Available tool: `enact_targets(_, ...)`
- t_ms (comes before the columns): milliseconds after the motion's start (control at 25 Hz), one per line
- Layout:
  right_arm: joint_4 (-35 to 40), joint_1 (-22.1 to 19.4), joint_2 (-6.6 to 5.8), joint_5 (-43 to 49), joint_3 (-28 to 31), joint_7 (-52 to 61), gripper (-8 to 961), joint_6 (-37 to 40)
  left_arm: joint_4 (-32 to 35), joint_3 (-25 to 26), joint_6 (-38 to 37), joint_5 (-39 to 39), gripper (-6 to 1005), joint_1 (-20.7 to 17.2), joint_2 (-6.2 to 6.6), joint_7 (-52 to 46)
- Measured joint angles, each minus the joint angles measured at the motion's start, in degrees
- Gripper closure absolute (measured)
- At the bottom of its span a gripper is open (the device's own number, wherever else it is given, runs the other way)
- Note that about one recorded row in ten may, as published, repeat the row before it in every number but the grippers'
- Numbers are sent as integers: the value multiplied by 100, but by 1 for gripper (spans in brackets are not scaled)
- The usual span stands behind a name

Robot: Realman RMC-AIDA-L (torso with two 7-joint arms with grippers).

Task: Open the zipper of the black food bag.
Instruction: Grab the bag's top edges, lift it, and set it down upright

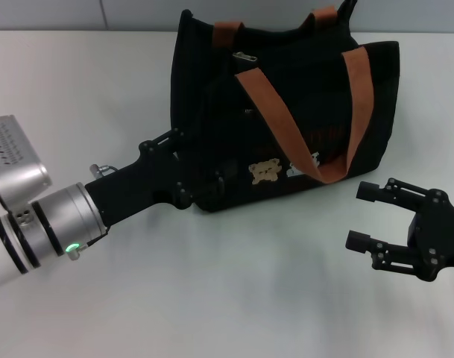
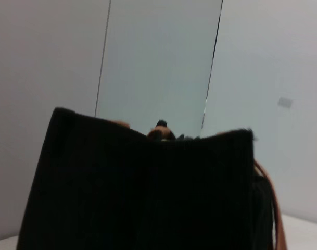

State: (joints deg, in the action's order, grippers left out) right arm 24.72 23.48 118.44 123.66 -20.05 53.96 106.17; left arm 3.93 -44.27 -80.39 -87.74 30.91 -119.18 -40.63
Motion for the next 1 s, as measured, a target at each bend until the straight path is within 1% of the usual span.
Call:
enact_targets(160, -78, -2, 3, 0, 1, -9, 166, -79, -185, 120, 181, 3, 286, 67, 0, 369)
enact_targets(240, -80, -1, 3, 0, 1, -8, 166, -111, -281, 270, 244, 14, 290, 49, 0, 696)
enact_targets(280, -81, -1, 3, 0, 2, -8, 166, -120, -346, 426, 246, 19, 292, 11, 1, 881)
enact_targets(360, -81, 2, 4, 0, 2, -8, 166, -136, -346, 426, 246, 19, 359, 11, 1, 881)
enact_targets(400, -81, 5, 3, 0, 1, -8, 166, -139, -443, 560, 208, 19, 393, -21, 1, 1137)
enact_targets(520, -85, 22, 4, 0, 13, -7, 166, -157, -461, 578, 201, 14, 493, -20, 1, 1187)
enact_targets(760, -99, 38, 3, -41, 72, -7, 166, -204, -473, 572, 197, -7, 725, -1, 1, 1196)
enact_targets(960, -99, 45, 6, -49, 72, -5, 166, -211, -467, 576, 193, 2, 889, -18, 1, 1293)
enact_targets(1000, -99, 48, 11, -50, 72, -4, 166, -219, -467, 578, 193, 3, 893, -20, 1, 1358)
